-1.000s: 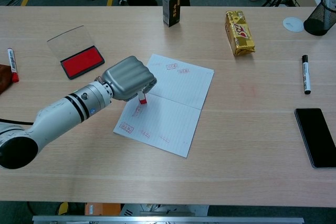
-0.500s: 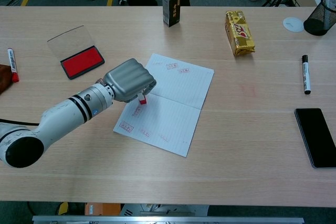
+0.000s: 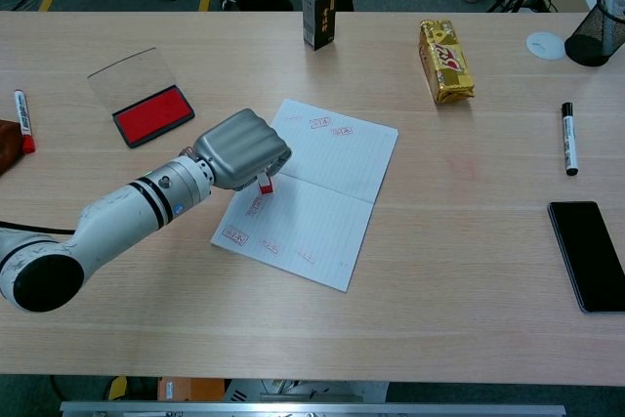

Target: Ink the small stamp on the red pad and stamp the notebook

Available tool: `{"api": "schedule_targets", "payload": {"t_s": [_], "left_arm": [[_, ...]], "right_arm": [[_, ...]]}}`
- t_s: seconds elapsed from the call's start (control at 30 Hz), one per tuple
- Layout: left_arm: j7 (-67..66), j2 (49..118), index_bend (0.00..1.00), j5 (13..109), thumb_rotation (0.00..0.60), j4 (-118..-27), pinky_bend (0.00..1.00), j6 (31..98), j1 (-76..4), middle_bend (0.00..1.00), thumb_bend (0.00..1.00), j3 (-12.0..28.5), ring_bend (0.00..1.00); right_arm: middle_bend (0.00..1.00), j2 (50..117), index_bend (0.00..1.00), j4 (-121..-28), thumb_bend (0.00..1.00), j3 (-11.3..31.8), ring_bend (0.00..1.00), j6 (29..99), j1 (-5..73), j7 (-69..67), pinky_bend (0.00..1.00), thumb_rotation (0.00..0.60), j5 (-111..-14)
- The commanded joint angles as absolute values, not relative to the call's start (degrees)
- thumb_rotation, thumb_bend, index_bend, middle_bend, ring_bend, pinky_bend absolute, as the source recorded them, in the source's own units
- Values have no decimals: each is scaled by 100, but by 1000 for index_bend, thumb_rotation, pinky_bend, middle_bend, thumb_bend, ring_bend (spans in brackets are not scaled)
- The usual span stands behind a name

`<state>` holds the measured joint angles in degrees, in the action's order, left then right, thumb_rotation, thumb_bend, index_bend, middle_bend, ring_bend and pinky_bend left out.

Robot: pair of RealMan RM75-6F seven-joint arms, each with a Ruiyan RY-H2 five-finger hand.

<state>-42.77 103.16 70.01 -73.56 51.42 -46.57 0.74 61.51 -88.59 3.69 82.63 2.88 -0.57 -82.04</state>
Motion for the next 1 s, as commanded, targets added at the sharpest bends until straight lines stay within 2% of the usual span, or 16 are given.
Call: {"api": "schedule_targets", "payload": {"t_s": [0.03, 0.23, 0.5, 0.73, 1.0], "left_arm": [[-4309, 10305, 617, 6997, 600, -7378, 1000, 5148, -4660, 1000, 338, 85, 1000], [-4389, 10100, 617, 7069, 600, -7641, 1000, 5333, -4662, 1000, 338, 191, 1000], [-4536, 9616, 617, 7177, 600, -8429, 1000, 5624, -4654, 1000, 338, 333, 1000], [-4827, 9517, 617, 7324, 600, -8917, 1000, 5684, -4622, 1000, 338, 129, 1000], [-5106, 9821, 617, 7520, 600, -8855, 1000, 5676, -4605, 1000, 338, -96, 1000]], "right_arm": [[327, 6154, 226, -8846, 310, 371, 230, 8269, 284, -73, 264, 600, -8208], [327, 6159, 227, -8803, 310, 381, 230, 8303, 270, -137, 264, 600, -8223], [327, 6216, 227, -8700, 310, 375, 230, 8280, 286, -251, 264, 600, -8266], [327, 6239, 227, -8623, 311, 365, 230, 8270, 295, -341, 264, 600, -8307], [327, 6223, 227, -8582, 310, 349, 230, 8298, 258, -400, 264, 600, -8310]]}}
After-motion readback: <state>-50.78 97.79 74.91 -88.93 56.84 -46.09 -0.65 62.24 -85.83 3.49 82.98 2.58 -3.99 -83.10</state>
